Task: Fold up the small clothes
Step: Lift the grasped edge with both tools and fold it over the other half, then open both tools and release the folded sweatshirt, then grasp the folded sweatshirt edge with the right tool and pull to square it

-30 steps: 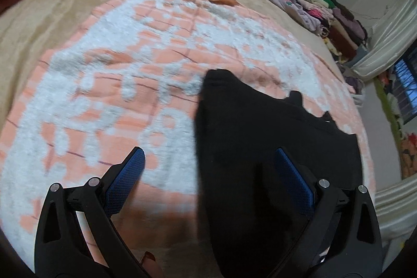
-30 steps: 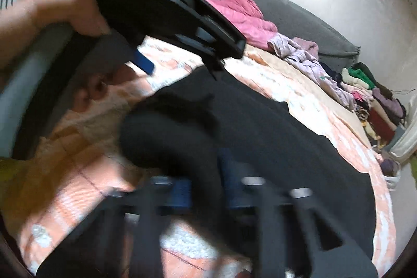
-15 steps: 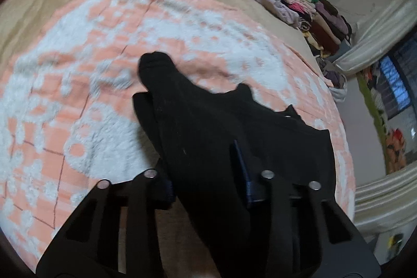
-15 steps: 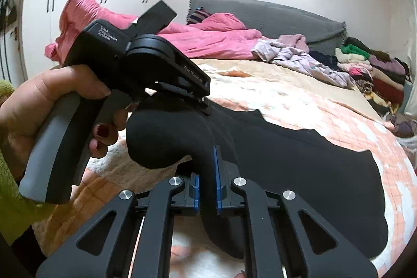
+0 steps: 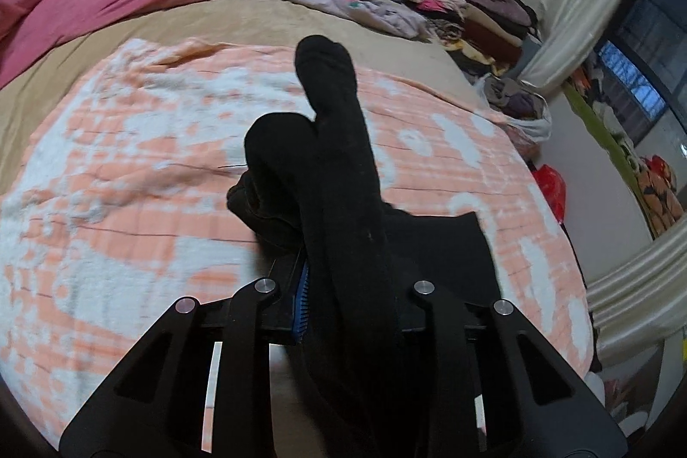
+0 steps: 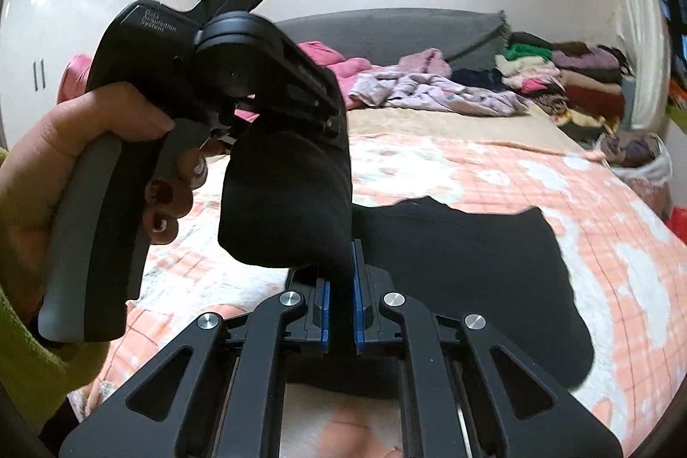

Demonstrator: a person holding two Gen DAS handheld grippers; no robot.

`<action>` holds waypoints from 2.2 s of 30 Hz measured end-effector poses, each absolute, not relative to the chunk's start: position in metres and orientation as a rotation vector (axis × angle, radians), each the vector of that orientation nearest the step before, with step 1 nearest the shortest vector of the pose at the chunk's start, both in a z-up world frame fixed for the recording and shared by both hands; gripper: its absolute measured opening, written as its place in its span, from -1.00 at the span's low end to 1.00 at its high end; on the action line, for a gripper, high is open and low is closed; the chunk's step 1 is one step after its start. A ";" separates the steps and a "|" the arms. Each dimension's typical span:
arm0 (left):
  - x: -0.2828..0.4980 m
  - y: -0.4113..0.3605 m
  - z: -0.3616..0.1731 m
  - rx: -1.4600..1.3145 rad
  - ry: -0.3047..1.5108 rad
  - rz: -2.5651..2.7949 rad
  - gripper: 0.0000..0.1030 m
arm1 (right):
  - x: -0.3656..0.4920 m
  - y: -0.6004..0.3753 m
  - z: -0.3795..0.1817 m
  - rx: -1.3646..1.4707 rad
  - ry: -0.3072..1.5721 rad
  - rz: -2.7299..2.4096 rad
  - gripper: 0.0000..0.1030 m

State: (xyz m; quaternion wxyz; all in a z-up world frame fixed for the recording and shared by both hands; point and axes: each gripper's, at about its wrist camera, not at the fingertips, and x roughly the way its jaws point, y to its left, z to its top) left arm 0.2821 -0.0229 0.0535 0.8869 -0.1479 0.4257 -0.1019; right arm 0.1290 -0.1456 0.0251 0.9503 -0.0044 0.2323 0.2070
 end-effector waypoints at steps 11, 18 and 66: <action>0.300 -0.122 0.032 -0.185 0.939 -0.257 -0.66 | 0.125 -0.214 -0.003 0.115 0.550 0.337 -0.87; 0.308 -0.160 0.008 -0.111 0.980 -0.232 -0.66 | 0.135 -0.238 -0.025 0.178 0.605 0.323 -0.87; 0.265 -0.069 -0.012 -0.127 0.919 -0.184 0.40 | 0.293 -0.292 -0.040 0.519 1.029 0.504 -0.18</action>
